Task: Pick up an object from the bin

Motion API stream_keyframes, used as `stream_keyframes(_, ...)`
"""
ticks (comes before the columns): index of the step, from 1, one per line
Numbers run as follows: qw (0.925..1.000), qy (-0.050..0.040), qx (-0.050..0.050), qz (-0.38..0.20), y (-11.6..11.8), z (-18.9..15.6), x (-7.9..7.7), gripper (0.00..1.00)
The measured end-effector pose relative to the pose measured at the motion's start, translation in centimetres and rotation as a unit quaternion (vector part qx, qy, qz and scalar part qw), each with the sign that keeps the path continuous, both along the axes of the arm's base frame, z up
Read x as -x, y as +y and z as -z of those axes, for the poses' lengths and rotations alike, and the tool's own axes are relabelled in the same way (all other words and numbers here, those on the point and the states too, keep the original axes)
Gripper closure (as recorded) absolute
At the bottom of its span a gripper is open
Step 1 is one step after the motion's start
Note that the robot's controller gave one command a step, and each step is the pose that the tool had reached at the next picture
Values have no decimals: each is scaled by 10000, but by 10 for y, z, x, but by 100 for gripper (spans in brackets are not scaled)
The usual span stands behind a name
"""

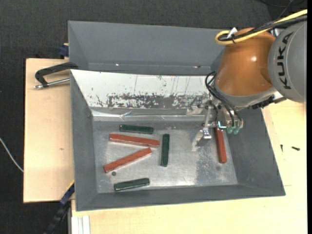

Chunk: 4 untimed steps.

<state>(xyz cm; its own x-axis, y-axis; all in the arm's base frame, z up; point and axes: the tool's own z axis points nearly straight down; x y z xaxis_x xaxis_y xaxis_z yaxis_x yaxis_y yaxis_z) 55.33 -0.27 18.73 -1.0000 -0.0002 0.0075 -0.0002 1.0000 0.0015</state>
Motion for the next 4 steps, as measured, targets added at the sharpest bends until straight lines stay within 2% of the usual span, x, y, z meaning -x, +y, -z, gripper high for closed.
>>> stream_keyframes(1,10000,-42,0,0,0,-4,-2,0)
stream_keyframes(2,9997,-82,3,243,19,36,-5,0)
stream_keyframes(3,10000,-7,33,-46,50,103,-40,100)
stream_keyframes(4,10000,-7,33,-46,50,103,-40,100)
